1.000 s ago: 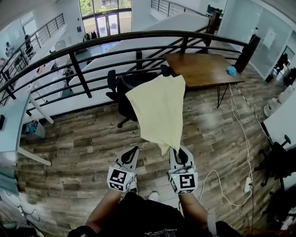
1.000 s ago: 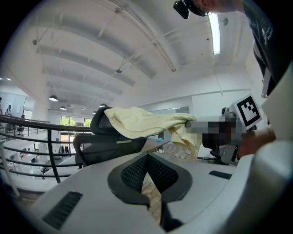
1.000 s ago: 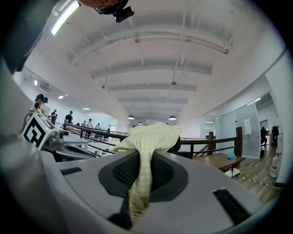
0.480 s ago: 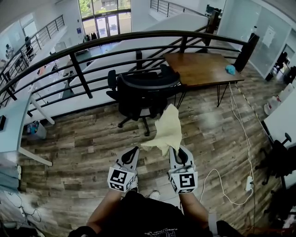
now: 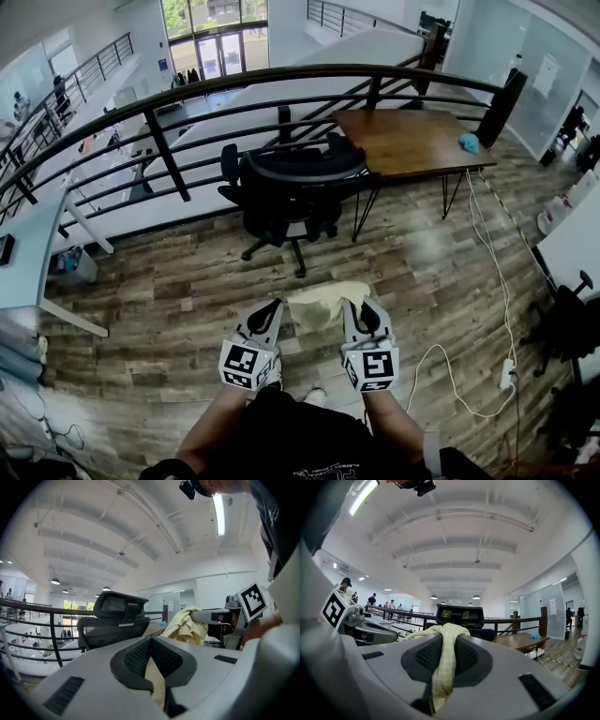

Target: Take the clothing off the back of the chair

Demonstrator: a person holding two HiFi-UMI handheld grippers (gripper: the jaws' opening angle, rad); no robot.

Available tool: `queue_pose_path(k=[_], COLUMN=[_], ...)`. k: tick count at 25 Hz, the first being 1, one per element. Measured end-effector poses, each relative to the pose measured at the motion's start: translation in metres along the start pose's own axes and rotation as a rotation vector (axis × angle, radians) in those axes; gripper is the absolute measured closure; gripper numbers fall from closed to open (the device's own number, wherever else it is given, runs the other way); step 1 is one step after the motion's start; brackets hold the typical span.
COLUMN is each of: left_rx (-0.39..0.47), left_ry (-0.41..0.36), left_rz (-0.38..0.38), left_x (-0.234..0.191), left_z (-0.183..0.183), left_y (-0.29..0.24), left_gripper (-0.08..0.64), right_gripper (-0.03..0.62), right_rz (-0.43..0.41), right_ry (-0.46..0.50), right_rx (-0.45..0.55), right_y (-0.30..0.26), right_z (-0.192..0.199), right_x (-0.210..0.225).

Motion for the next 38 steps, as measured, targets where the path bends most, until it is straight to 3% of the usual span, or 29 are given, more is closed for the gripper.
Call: queue_pose_path(k=[14, 27, 38], left_rx=[0.030, 0.041, 0.044], left_ry=[0.007, 0.028, 0.031], left_rz=[-0.002, 0.009, 0.019], left_x=[-0.001, 0.005, 0.001], left_z=[-0.009, -0.002, -0.003], left_y=[0.000, -0.009, -0.019], left_gripper=[0.551, 0.549, 0.549], right_gripper=[0.538, 0.538, 0.538], right_rz=[0.029, 0.111, 0.100], right_ry=[0.019, 0.026, 0.042], right_rx=[0.020, 0.008, 0.022], right_y=[-0.003, -0.001, -0.008], right_z=[-0.009, -0.001, -0.003], right_x=[0.004, 0.011, 0.007])
Point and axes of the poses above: the fingertips, and each gripper's own axes: y backward along the fingers, x to its right, z out of its underside, the point moved 10 cm from there along y, backward along the fingers, and after that the axes turned 11 degrees about -x, right-handed, at the moved point
